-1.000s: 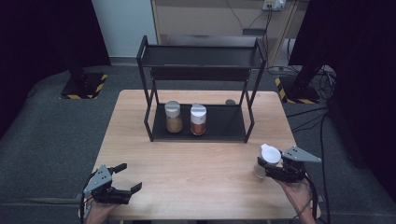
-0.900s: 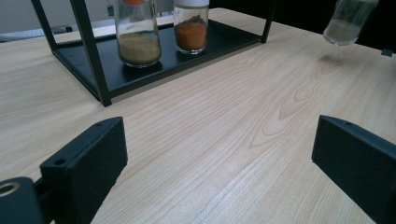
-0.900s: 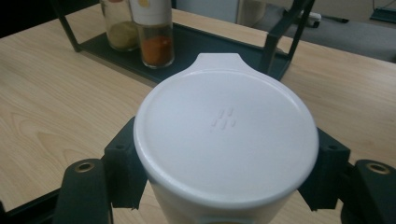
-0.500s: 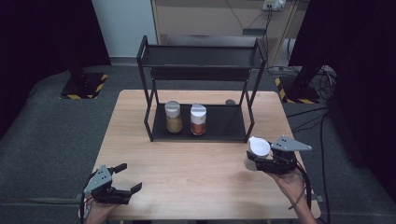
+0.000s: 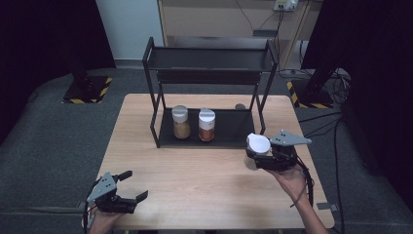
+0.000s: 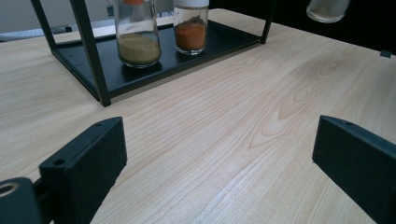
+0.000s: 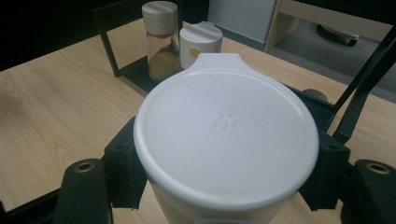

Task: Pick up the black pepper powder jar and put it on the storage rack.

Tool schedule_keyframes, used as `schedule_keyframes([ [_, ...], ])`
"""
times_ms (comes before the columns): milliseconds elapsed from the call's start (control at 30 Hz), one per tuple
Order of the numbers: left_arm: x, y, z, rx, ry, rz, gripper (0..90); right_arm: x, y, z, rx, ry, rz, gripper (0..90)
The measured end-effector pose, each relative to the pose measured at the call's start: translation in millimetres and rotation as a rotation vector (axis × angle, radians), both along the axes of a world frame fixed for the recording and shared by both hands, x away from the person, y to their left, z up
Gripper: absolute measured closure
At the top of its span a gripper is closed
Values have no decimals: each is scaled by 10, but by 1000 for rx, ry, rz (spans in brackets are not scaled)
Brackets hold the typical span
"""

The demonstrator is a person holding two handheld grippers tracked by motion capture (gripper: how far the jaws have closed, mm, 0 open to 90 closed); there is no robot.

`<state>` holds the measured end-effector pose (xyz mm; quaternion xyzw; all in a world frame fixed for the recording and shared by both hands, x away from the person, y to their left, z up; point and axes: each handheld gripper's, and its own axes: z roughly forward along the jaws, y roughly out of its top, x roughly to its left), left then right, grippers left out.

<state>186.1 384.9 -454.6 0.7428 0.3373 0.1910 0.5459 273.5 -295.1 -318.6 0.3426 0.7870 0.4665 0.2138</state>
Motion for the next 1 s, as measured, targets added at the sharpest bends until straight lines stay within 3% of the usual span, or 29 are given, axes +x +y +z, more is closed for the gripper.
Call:
schedule_keyframes([
  [567,7,-1,-6,-7,5,0,0,301,266,265,25,-7,-19,308],
  [1000,10,-1,-7,-7,6,-1,0,551,472,350,28,-16,-86,308],
])
